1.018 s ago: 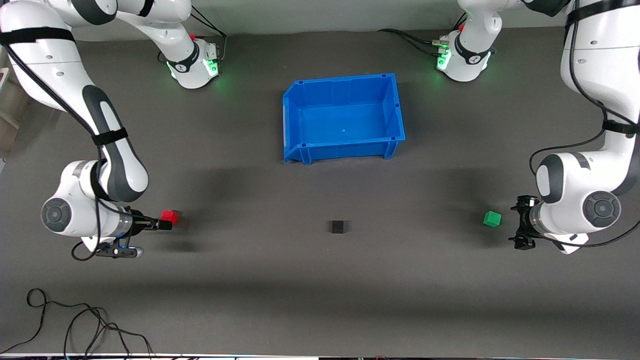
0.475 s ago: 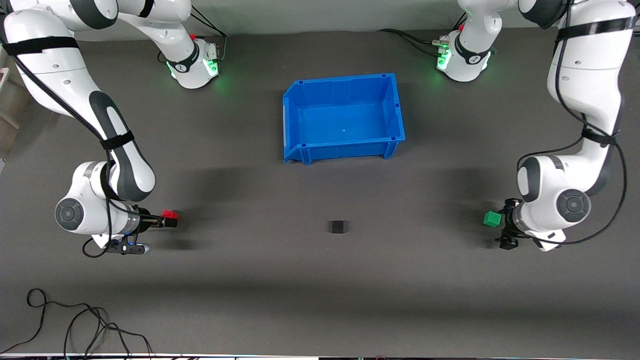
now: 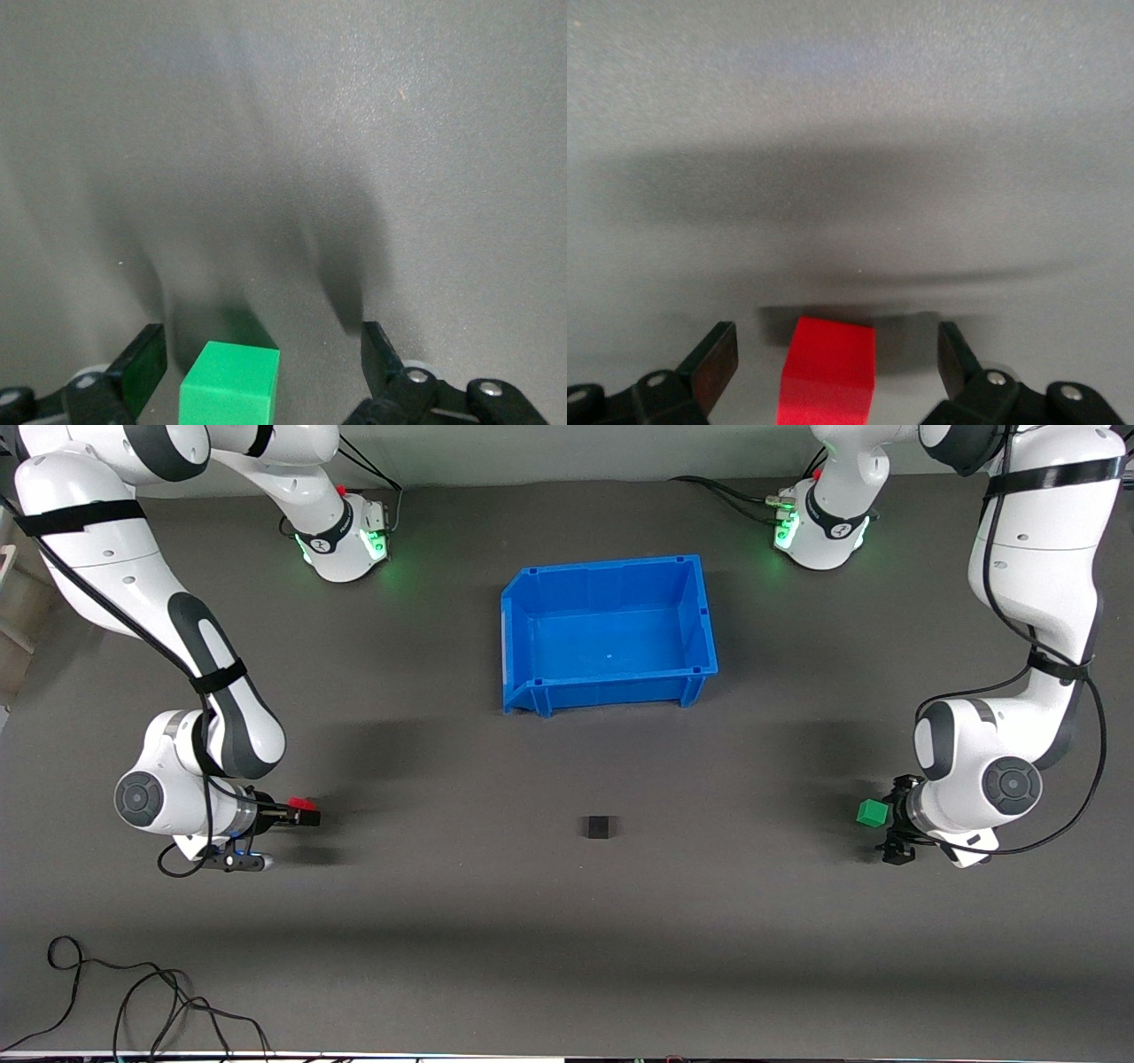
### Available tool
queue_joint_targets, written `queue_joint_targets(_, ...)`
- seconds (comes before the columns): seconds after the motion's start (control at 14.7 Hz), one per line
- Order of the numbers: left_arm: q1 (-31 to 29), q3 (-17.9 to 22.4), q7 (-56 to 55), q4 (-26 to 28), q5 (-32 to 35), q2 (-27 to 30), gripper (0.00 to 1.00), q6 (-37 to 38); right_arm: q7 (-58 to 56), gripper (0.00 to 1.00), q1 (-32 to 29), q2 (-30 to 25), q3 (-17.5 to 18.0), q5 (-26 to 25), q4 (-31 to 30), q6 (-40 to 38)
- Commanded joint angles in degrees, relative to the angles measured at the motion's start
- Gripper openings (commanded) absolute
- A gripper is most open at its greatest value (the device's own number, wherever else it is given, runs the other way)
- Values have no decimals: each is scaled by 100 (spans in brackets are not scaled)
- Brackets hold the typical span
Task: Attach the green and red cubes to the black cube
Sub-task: 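Lower and close the right gripper on the red cube while the left grasps green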
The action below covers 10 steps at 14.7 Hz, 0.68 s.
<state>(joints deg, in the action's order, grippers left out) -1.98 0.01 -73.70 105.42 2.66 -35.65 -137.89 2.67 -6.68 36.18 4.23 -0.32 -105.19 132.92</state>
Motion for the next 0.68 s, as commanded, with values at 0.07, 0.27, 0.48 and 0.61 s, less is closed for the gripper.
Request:
queue_joint_targets(0.07, 22, -10, 67, 338, 59, 295, 89, 78, -92, 97, -35, -6, 8, 6, -72, 129)
queue_joint_targets(0.27, 31, -10, 75, 339, 59, 286, 79, 60, -65, 91, -44, 3, 8, 6, -81, 129)
queue_joint_targets(0.48, -13, -10, 75, 417, 59, 286, 76, -1, -30, 82, -123, 3, 8, 14, -107, 129)
queue_joint_targets(0.61, -30, -10, 75, 418, 59, 286, 68, -10, -13, 67, -123, 3, 8, 14, -107, 129)
